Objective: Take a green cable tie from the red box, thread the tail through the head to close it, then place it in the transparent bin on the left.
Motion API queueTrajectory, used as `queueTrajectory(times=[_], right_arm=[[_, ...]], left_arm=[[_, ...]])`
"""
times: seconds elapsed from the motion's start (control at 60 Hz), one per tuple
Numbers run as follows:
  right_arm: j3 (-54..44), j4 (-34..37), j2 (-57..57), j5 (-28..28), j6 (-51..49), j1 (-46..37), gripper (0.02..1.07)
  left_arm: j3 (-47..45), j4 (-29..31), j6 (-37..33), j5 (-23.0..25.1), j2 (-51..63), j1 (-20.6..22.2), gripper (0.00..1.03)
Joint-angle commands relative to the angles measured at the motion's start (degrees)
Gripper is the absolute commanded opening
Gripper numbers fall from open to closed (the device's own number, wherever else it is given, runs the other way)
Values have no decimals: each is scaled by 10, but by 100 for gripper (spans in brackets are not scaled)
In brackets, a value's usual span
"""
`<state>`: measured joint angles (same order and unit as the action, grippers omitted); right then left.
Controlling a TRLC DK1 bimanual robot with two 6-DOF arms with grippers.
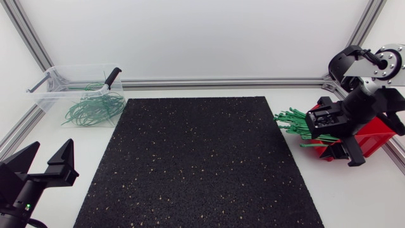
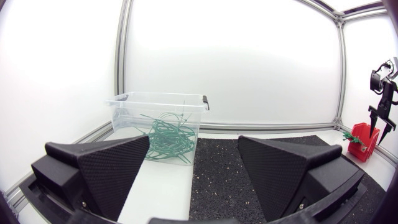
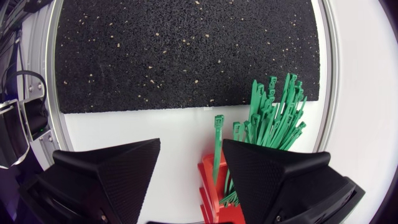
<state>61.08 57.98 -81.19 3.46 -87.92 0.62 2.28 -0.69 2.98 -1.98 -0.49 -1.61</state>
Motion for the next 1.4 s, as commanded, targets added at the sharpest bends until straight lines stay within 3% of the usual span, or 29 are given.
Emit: queueTrajectory(times=[0.0, 0.117, 0.533, 0.65, 1.133, 1.383], right_arm=[[-28, -23, -18, 10, -16, 6, 65], [-42, -52, -27, 16, -16, 9, 61], [-62, -111, -39, 17, -16, 14, 60], [-64, -117, -45, 17, -18, 14, 52], [-73, -148, -48, 16, -20, 10, 46], [-69, -148, -49, 15, -22, 8, 34]], left_arm=[[-24, 6, 0, 0, -4, -2, 99], [-24, 5, 0, 0, -4, -2, 99], [-24, 5, 0, 0, -4, -4, 99], [-24, 6, 0, 0, -4, -4, 99], [-24, 6, 0, 0, -4, -2, 99], [-24, 5, 0, 0, -4, 1, 99]])
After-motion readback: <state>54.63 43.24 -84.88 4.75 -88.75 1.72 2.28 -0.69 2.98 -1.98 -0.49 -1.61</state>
